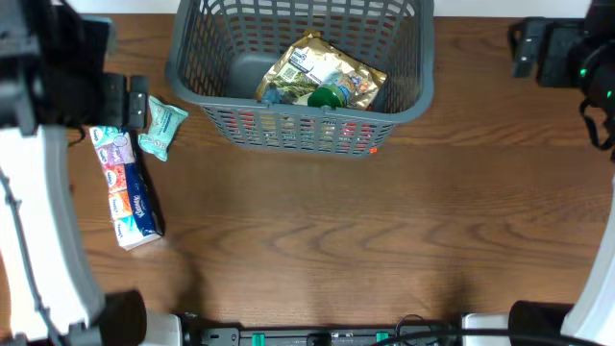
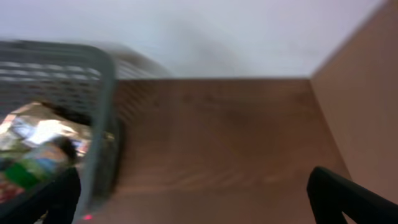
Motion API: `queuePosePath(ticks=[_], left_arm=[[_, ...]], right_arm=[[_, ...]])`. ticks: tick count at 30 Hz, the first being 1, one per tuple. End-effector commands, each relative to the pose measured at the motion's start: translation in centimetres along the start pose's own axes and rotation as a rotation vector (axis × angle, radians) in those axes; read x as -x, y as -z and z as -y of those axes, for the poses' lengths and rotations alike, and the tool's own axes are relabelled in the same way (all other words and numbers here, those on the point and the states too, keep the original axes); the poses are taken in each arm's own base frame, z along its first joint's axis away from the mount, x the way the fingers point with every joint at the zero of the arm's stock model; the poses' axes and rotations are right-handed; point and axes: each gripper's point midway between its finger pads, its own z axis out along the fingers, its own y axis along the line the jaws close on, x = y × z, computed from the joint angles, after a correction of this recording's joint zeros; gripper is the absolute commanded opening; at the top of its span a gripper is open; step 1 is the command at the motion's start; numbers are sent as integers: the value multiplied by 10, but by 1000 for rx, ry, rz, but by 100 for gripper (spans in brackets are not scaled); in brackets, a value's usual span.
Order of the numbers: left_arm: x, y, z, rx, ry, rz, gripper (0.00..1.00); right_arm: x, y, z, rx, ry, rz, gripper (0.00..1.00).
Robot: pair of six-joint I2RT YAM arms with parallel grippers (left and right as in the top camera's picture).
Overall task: Pack container
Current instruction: 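Reach the left gripper to the mint-green wipes pouch and grasp it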
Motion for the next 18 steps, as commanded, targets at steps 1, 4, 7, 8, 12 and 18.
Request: queuePosePath(ticks=[1,4,7,8,12,18], left_arm=[[4,-32,-1,-30,-26,-66,98],[7,-62,-2,-44,-25,-118,98],[9,-95,-4,-57,-27,-169,98],[9,-104,-5,-58,-28,-184,99],[5,-144,-6,-74,-43,-252,99],[-16,-199,-13,-86,-35,-389,98]], right_arm=[[-6,-8,14,-43,-52,-31,99],[-5,-8,16,-47,-54,-26,99],[-3,-8,18,-56,-53,-20,99],[-3,-8,18,-60,-51,-17,99],[1,-10,19,-63,-52,-4,99],[10,-12,19,-64,-56,30,99]])
